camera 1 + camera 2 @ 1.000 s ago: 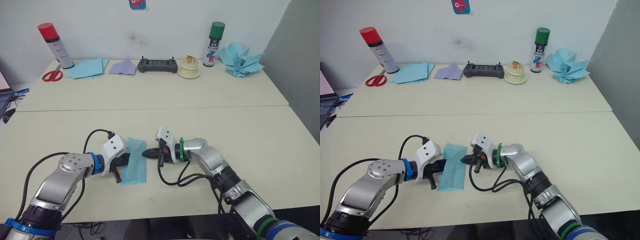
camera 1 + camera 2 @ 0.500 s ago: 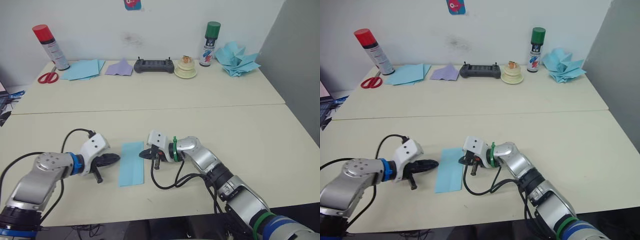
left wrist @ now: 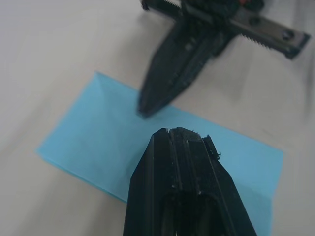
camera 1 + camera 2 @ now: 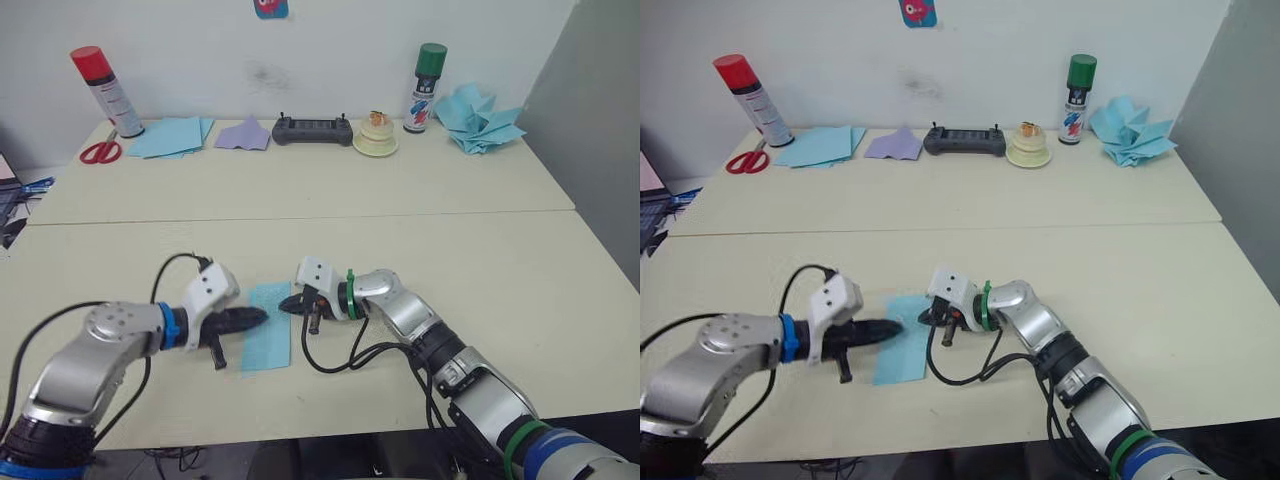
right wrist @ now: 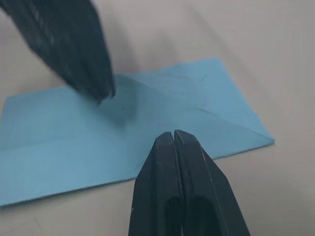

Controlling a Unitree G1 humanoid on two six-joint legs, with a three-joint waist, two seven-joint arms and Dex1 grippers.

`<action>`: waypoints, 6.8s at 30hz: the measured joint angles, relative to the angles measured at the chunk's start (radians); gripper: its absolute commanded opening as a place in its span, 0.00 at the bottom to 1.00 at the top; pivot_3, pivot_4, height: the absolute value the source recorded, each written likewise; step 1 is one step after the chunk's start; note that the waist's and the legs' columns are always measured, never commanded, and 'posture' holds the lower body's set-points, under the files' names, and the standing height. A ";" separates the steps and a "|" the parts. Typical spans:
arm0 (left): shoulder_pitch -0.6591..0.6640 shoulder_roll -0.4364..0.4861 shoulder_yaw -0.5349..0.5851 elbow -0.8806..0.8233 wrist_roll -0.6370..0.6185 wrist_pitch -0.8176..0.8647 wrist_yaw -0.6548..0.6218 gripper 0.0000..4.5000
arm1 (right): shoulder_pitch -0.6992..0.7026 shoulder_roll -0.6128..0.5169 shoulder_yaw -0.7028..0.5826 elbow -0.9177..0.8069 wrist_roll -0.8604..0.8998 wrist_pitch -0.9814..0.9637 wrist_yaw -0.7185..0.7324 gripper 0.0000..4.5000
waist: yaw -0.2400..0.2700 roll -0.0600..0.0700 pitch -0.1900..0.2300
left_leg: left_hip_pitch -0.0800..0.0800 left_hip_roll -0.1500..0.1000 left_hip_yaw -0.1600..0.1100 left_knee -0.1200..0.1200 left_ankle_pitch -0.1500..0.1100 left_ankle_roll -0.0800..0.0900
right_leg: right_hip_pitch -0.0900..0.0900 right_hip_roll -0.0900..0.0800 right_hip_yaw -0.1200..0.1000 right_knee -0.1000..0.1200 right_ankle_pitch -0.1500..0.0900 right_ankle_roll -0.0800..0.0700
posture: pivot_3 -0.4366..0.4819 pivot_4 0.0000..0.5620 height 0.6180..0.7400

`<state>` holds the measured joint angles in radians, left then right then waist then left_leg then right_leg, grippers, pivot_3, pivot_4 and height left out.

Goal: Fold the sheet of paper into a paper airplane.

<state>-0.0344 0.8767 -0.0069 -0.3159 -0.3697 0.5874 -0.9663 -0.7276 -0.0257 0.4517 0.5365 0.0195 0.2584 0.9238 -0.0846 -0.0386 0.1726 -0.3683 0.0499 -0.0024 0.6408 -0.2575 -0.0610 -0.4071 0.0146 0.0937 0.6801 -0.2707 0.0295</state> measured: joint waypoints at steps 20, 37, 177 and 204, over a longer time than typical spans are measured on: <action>0.077 -0.009 -0.047 0.036 0.126 -0.224 0.027 0.00 | -0.112 0.035 -0.109 0.283 -0.035 -0.176 -0.208 0.01 | 0.001 0.002 -0.001 | 0.003 -0.001 0.001 -0.001 0.000 0.000 | 0.002 -0.001 0.001 0.000 -0.001 -0.002 | 0.48 0.27 1.00; 0.044 -0.076 0.002 0.093 0.020 -0.129 -0.012 0.00 | 0.018 -0.008 -0.023 -0.027 -0.049 0.003 -0.054 0.01 | 0.005 0.006 0.001 | 0.002 -0.002 0.001 -0.002 0.000 0.001 | 0.002 -0.001 0.002 -0.001 -0.002 -0.001 | 0.48 0.27 1.00; -0.153 -0.195 -0.004 0.076 -0.084 -0.004 0.024 0.00 | 0.025 0.149 -0.608 -0.491 0.605 1.260 -0.491 0.51 | 0.005 0.001 0.002 | -0.032 -0.003 -0.029 0.004 -0.001 -0.001 | -0.014 0.000 -0.022 0.001 -0.004 -0.008 | 0.48 0.27 1.00; -0.202 -0.205 -0.018 0.079 -0.093 0.011 0.024 0.00 | 0.029 -0.061 -0.349 -0.541 0.621 1.142 -0.393 0.51 | 0.004 0.001 0.002 | -0.032 -0.003 -0.029 0.004 -0.001 -0.001 | -0.014 0.000 -0.022 0.001 -0.004 -0.008 | 0.48 0.27 1.00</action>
<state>-0.2366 0.6714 -0.0248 -0.2371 -0.4624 0.5989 -0.9421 -0.6981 -0.0863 0.1031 -0.0049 0.6402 1.4003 0.5303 -0.0805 -0.0379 0.1743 -0.4000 0.0470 -0.0315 0.6448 -0.2582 -0.0619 -0.4208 0.0150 0.0715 0.6815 -0.2745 0.0213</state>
